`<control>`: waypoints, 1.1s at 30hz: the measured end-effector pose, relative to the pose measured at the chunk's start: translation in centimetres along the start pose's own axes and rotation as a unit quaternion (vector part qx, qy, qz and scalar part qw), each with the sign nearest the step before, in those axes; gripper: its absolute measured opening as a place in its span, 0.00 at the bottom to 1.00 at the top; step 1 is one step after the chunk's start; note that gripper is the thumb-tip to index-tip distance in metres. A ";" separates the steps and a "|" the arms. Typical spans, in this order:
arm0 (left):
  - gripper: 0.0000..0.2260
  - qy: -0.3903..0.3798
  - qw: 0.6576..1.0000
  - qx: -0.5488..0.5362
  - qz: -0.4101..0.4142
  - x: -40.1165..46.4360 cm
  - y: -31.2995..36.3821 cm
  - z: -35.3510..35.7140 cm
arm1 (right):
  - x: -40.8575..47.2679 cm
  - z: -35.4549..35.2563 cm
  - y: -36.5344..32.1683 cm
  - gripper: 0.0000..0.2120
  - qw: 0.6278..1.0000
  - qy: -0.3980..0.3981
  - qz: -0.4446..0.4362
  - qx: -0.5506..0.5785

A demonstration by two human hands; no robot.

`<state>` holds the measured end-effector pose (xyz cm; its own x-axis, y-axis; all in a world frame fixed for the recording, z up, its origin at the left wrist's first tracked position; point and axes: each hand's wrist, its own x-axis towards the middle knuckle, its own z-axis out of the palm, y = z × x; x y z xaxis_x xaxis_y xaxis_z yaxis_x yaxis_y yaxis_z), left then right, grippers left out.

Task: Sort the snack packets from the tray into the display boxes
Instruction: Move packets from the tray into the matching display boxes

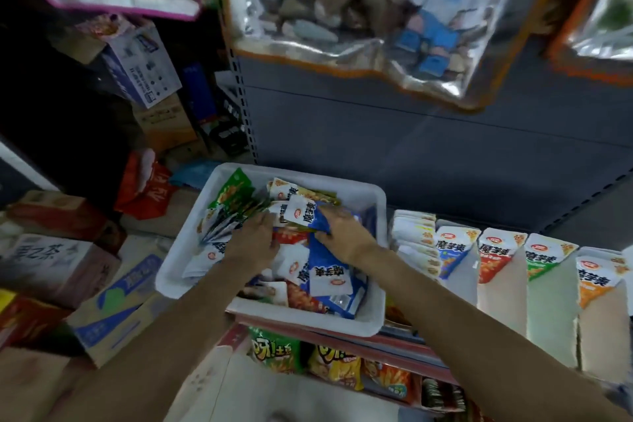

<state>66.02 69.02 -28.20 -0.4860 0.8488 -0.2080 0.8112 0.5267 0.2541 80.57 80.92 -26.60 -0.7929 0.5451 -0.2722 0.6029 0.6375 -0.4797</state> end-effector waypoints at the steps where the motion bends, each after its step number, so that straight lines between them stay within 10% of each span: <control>1: 0.23 -0.011 1.000 0.003 0.011 0.3 -0.3 -0.1 | 0.7 0.6 -0.1 0.30 0.999 -0.030 0.022 -0.001; 12: 0.14 0.024 0.967 0.228 0.108 2.1 0.1 -0.1 | -0.1 1.8 -1.4 0.23 0.964 -0.064 0.096 -0.240; 26: 0.13 0.049 0.989 0.107 0.085 0.4 0.7 -0.4 | -2.7 1.9 -0.6 0.16 0.985 -0.052 0.050 -0.154; 33: 0.06 0.176 0.973 -0.109 0.099 -1.7 0.8 -1.9 | -4.8 -2.5 -0.4 0.10 0.960 0.276 0.002 0.041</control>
<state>66.89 68.07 -25.80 -0.4402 0.8771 0.1921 0.8301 0.3159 0.4595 84.37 79.43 -22.99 -0.6097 0.7675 0.1980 0.5791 0.6020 -0.5498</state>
